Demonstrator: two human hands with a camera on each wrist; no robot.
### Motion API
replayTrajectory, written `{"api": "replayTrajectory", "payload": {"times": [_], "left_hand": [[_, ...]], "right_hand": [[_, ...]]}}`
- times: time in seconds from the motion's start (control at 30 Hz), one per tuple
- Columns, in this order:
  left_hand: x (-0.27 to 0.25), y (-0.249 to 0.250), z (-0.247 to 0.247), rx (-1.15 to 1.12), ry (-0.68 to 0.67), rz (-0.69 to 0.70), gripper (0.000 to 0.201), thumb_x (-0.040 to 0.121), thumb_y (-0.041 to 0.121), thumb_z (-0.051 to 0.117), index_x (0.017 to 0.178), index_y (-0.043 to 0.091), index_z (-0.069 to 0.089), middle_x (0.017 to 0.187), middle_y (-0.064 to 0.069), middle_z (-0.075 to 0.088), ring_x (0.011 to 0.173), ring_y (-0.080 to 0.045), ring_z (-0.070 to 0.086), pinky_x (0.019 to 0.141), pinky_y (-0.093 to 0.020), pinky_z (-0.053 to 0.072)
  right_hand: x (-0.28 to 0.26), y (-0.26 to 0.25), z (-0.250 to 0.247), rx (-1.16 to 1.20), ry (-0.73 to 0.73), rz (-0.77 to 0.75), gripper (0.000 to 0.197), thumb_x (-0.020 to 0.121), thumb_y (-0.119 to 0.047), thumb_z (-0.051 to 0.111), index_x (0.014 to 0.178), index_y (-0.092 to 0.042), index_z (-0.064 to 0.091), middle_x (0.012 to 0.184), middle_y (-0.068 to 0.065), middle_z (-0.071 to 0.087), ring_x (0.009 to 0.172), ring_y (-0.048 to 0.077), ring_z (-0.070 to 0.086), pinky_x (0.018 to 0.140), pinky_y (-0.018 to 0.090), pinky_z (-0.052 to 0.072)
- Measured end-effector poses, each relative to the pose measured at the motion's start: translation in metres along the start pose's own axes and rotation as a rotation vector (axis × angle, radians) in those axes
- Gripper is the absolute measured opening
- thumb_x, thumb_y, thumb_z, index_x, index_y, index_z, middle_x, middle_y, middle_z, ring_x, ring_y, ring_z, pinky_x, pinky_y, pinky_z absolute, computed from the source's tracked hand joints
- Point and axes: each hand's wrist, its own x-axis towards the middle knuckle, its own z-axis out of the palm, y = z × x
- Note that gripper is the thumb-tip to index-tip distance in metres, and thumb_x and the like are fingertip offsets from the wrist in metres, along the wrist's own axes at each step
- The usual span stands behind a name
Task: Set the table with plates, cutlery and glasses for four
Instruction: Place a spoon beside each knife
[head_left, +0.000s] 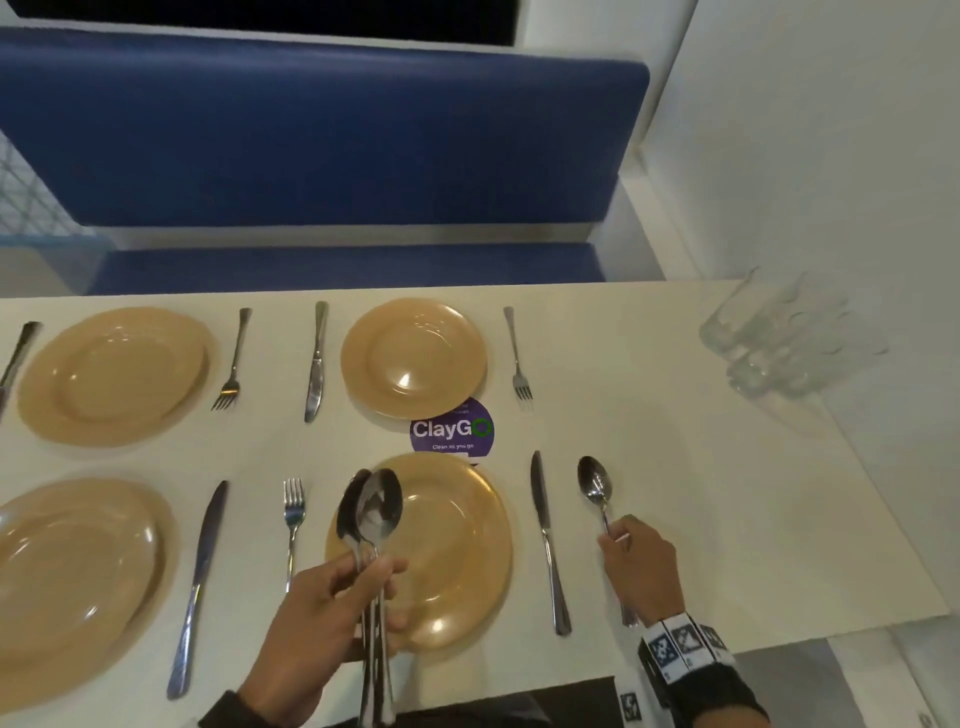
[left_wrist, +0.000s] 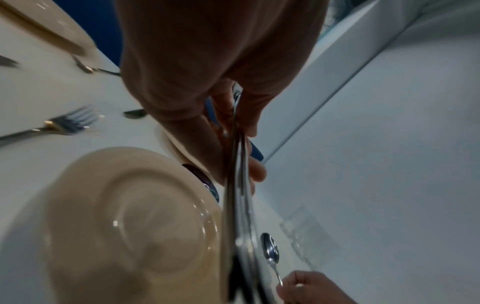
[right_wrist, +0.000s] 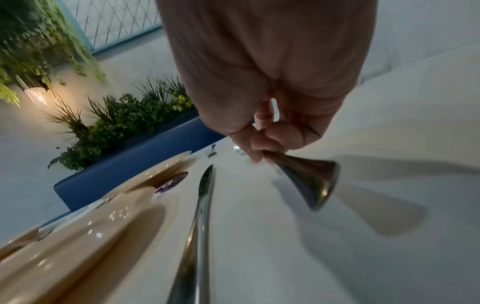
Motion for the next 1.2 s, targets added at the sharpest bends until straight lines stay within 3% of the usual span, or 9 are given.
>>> {"api": "replayTrajectory", "payload": {"times": [0.1, 0.27, 0.37, 0.53, 0.73, 0.93, 1.2], "left_hand": [[-0.01, -0.009, -0.004, -0.024, 0.065, -0.052, 0.019, 0.093, 0.018, 0.066, 0.093, 0.005, 0.079, 0.083, -0.019, 0.062, 0.066, -0.034, 0.07, 0.063, -0.046, 0.061], [-0.018, -0.015, -0.006, -0.05, 0.162, -0.008, 0.017, 0.091, 0.022, 0.067, 0.089, 0.013, 0.081, 0.085, -0.018, 0.062, 0.071, -0.035, 0.069, 0.066, -0.049, 0.061], [-0.021, -0.014, -0.006, -0.061, 0.19, 0.033, 0.018, 0.091, 0.023, 0.066, 0.093, 0.012, 0.08, 0.082, -0.015, 0.063, 0.069, -0.033, 0.071, 0.069, -0.051, 0.062], [-0.024, -0.019, -0.006, -0.034, 0.207, 0.063, 0.023, 0.094, 0.023, 0.061, 0.103, 0.009, 0.076, 0.072, -0.005, 0.066, 0.071, -0.032, 0.074, 0.072, -0.051, 0.062], [-0.029, -0.022, -0.006, -0.038, 0.222, 0.039, 0.025, 0.091, 0.026, 0.063, 0.105, 0.01, 0.076, 0.086, -0.016, 0.062, 0.076, -0.037, 0.071, 0.074, -0.052, 0.061], [-0.033, -0.019, -0.001, -0.04, 0.227, 0.013, 0.038, 0.073, 0.035, 0.07, 0.099, 0.009, 0.077, 0.087, -0.02, 0.064, 0.077, -0.041, 0.07, 0.071, -0.051, 0.061], [-0.032, -0.019, -0.004, -0.024, 0.233, 0.002, 0.022, 0.091, 0.026, 0.065, 0.102, 0.012, 0.078, 0.086, -0.019, 0.064, 0.075, -0.039, 0.072, 0.07, -0.05, 0.062]], "right_hand": [[0.005, 0.008, 0.018, -0.015, -0.017, -0.016, 0.01, 0.097, -0.019, 0.056, 0.089, -0.014, 0.058, 0.078, 0.0, 0.064, 0.071, 0.014, 0.061, 0.062, 0.024, 0.049], [0.01, 0.014, 0.028, -0.019, 0.017, -0.103, 0.007, 0.096, -0.023, 0.058, 0.102, -0.021, 0.057, 0.091, -0.001, 0.063, 0.08, 0.013, 0.061, 0.072, 0.025, 0.048], [0.016, 0.014, 0.024, -0.006, 0.004, -0.092, 0.005, 0.095, -0.023, 0.061, 0.096, -0.018, 0.06, 0.086, -0.003, 0.064, 0.076, 0.01, 0.061, 0.069, 0.021, 0.047], [0.024, 0.014, 0.018, -0.023, -0.022, -0.046, 0.012, 0.092, -0.023, 0.061, 0.081, -0.019, 0.062, 0.074, -0.007, 0.063, 0.065, 0.003, 0.058, 0.053, 0.011, 0.031], [0.024, 0.014, 0.019, 0.029, -0.011, -0.034, 0.011, 0.091, -0.025, 0.065, 0.082, -0.019, 0.064, 0.075, -0.007, 0.064, 0.07, 0.006, 0.06, 0.058, 0.013, 0.036], [0.021, 0.008, 0.019, 0.052, -0.021, -0.062, 0.011, 0.092, -0.022, 0.066, 0.082, -0.017, 0.063, 0.074, -0.006, 0.064, 0.066, 0.005, 0.059, 0.056, 0.012, 0.034], [0.015, 0.004, 0.021, 0.048, -0.036, -0.071, 0.011, 0.091, -0.024, 0.067, 0.084, -0.016, 0.064, 0.074, -0.007, 0.064, 0.068, 0.005, 0.059, 0.057, 0.011, 0.034]]}}
